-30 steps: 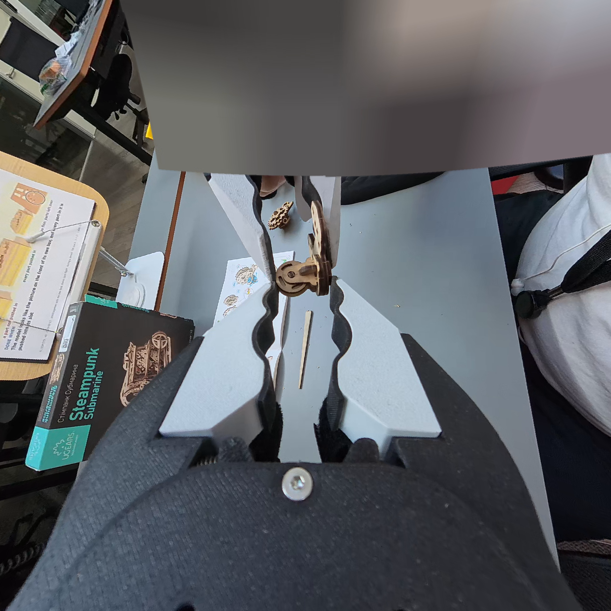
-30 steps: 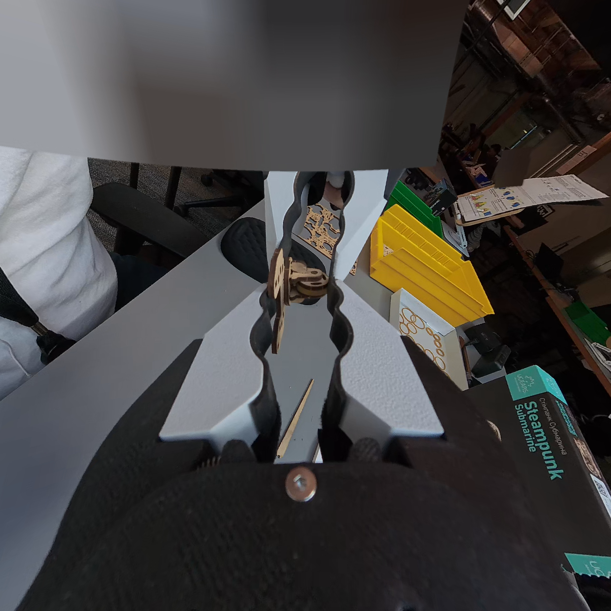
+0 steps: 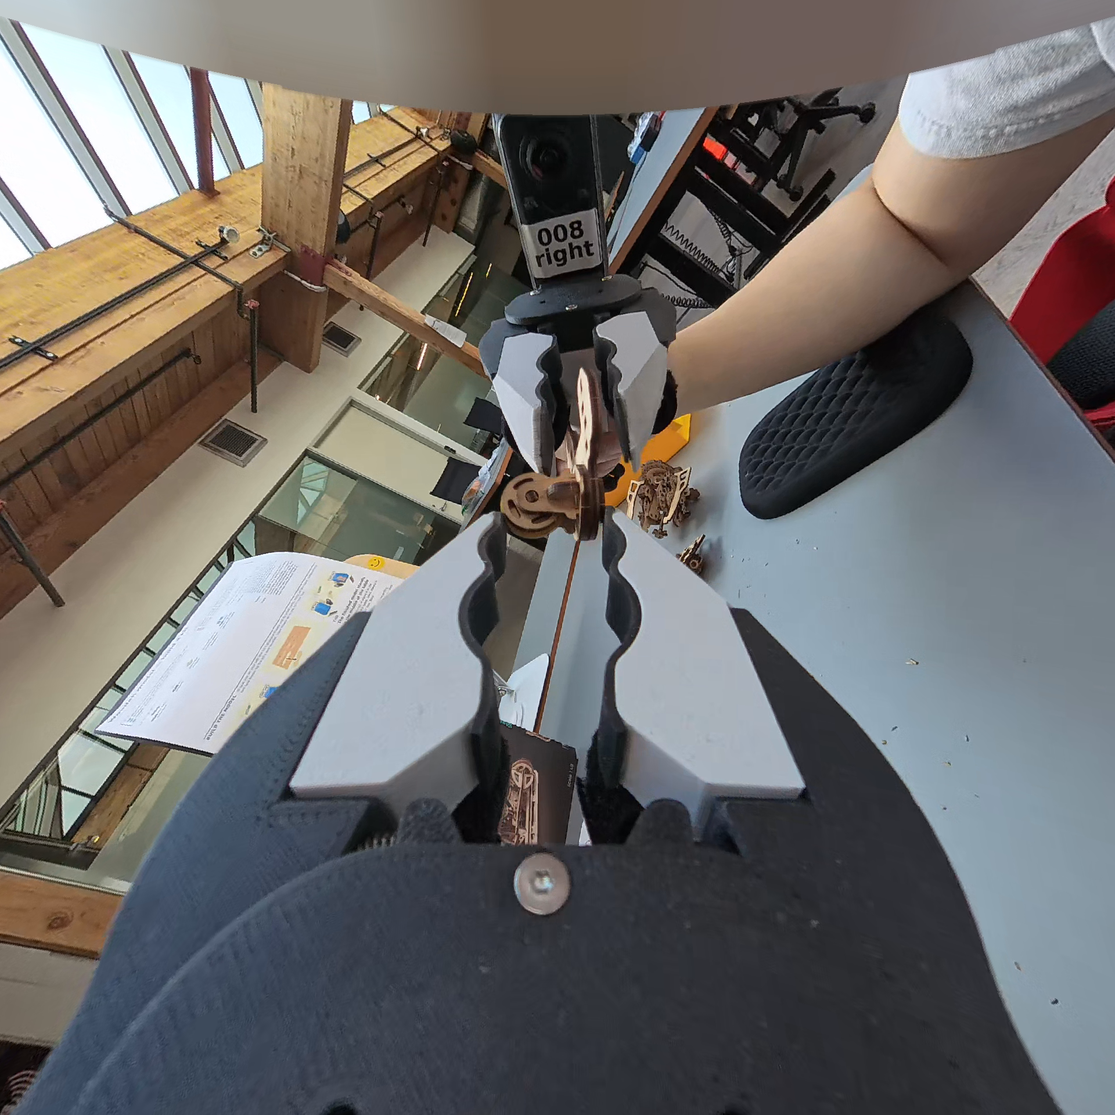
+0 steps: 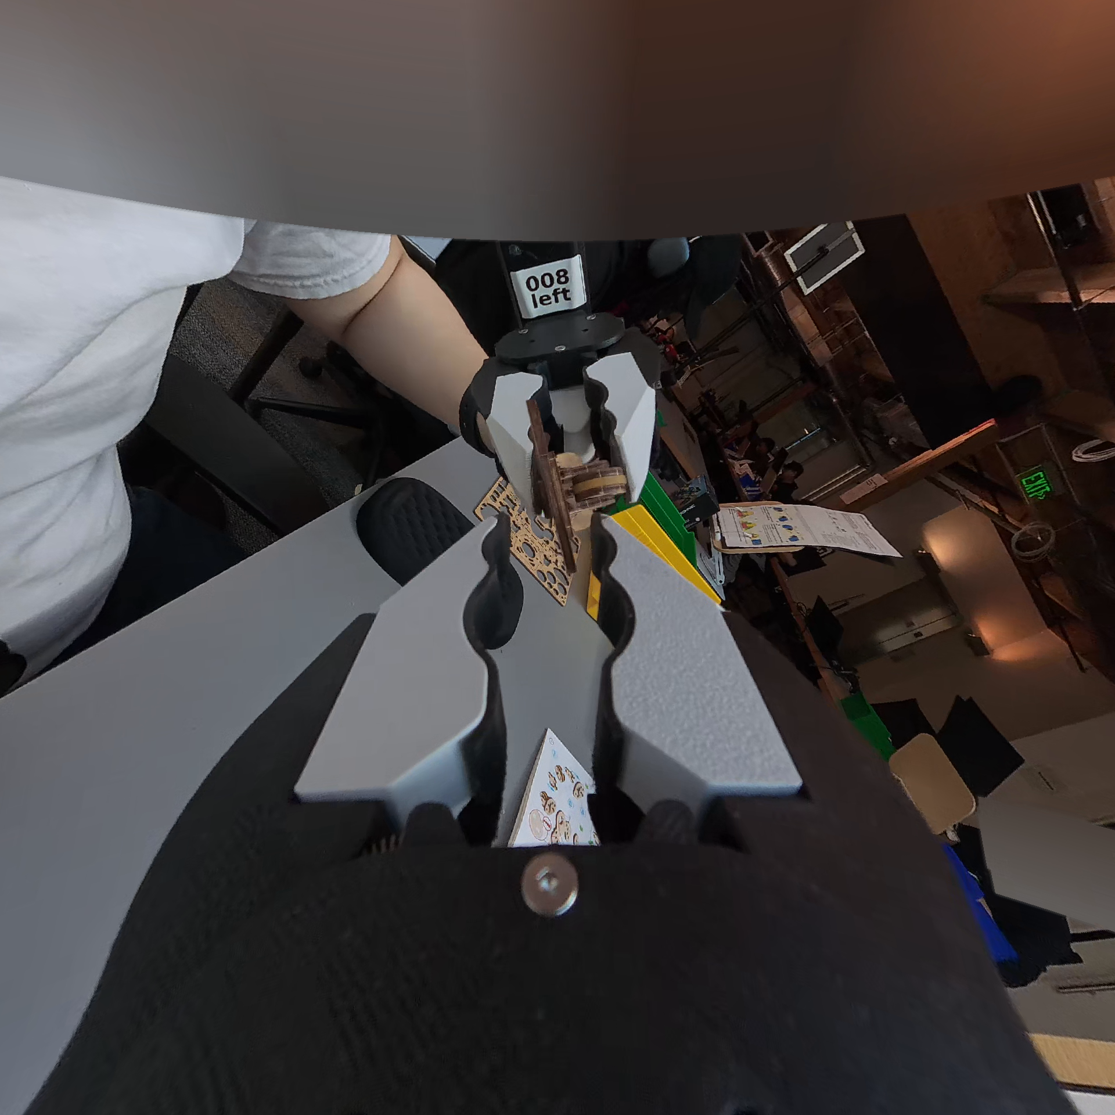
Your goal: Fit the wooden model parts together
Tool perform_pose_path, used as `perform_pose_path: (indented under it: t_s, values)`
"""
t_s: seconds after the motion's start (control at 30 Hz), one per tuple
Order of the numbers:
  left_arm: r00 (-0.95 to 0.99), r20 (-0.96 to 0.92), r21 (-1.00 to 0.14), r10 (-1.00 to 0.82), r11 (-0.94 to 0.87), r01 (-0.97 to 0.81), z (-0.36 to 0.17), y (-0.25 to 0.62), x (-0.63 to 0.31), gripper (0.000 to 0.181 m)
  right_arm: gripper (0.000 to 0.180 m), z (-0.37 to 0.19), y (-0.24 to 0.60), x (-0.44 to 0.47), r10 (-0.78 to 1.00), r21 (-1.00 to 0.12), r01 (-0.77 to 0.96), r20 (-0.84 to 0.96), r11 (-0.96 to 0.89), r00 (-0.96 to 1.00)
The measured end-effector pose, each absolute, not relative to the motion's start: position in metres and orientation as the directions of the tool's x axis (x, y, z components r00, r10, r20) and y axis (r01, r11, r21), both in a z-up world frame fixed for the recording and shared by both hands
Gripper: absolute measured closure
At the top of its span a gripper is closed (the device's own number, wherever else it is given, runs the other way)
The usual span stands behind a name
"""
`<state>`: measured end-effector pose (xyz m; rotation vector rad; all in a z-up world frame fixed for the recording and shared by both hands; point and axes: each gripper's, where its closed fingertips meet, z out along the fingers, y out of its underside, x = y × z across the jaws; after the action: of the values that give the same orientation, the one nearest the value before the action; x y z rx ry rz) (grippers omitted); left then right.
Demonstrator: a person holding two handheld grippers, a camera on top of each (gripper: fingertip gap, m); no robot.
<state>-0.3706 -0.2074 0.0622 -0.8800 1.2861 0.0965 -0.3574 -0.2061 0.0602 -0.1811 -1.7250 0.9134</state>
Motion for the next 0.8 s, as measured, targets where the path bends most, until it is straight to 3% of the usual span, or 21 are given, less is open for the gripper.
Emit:
perform_pose_path:
  t_s: [0.47,0.8]
  values:
    - [0.349,-0.798,-0.601,-0.491,0.685,-0.412,0.065,-0.215,-0.364,0.150,0.177,0.068,-0.225,-0.351,0.521,-0.631,-0.360,0.773,0.687,-0.361]
    - [0.457,-0.646,-0.757,-0.611,0.588,-0.284,0.067,-0.213,-0.380,0.147,0.178,0.064,-0.217,-0.356,0.383,-0.436,-0.326,0.898,0.839,-0.217]
